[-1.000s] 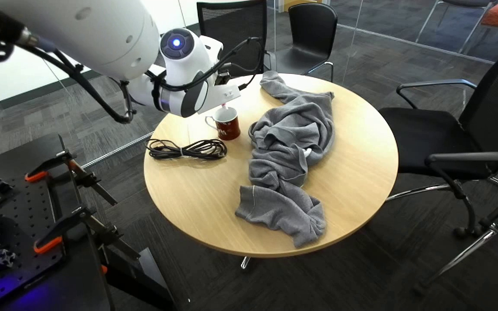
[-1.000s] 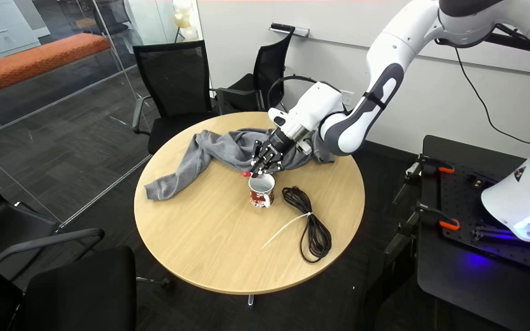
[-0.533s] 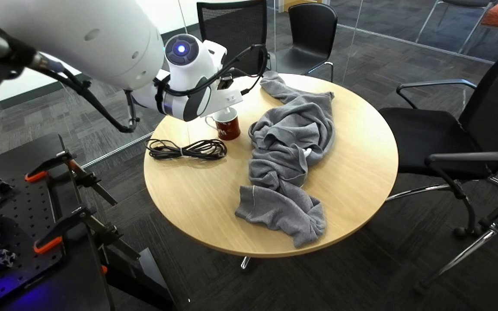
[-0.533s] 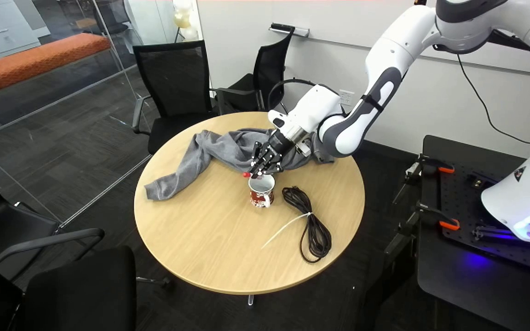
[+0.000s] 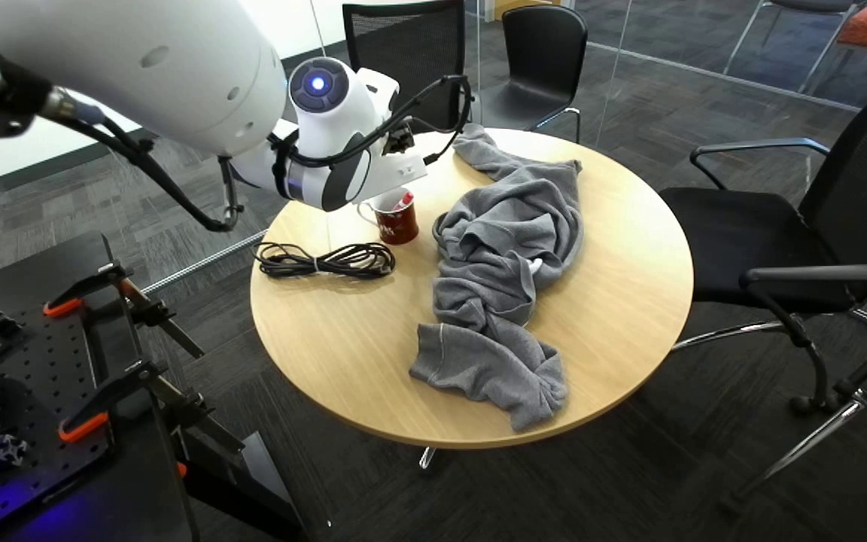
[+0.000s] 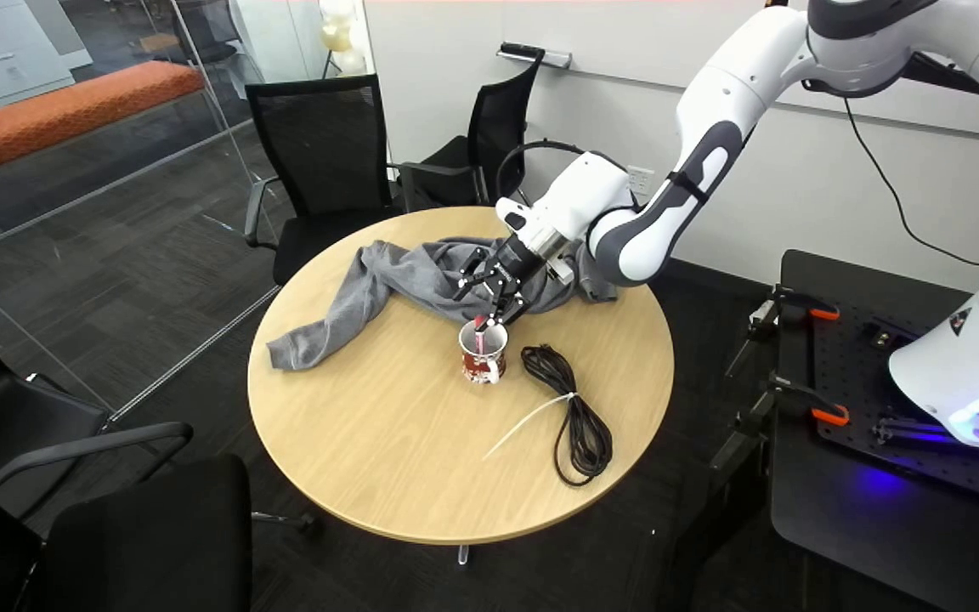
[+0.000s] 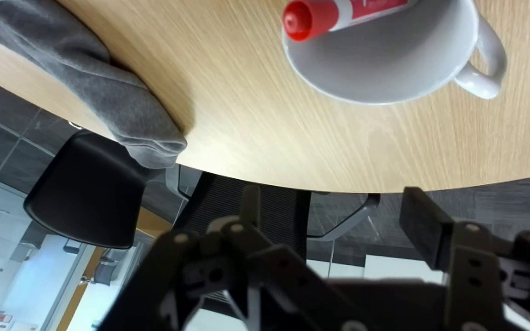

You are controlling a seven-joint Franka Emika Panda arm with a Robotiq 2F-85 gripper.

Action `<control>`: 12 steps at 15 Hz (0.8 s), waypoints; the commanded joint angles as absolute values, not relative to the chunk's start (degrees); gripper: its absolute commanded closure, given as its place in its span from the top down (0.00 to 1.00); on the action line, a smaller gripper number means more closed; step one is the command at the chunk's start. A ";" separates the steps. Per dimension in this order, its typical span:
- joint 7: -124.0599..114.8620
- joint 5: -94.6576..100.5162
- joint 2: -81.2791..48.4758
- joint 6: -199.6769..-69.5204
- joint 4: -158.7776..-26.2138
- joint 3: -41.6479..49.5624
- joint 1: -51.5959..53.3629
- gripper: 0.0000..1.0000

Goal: Put the marker in the mug

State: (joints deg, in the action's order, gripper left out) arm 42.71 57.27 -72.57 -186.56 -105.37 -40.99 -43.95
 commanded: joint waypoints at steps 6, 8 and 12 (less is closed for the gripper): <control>40.90 56.76 -59.23 -195.81 -112.32 -37.67 -42.55 1.00; 40.83 55.61 -54.81 -197.74 -114.76 -36.47 -41.80 1.00; 40.53 50.84 -45.01 -199.91 -120.05 -33.26 -38.84 1.00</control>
State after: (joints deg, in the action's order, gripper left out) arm 42.56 55.53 -55.56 -197.66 -114.03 -37.47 -42.38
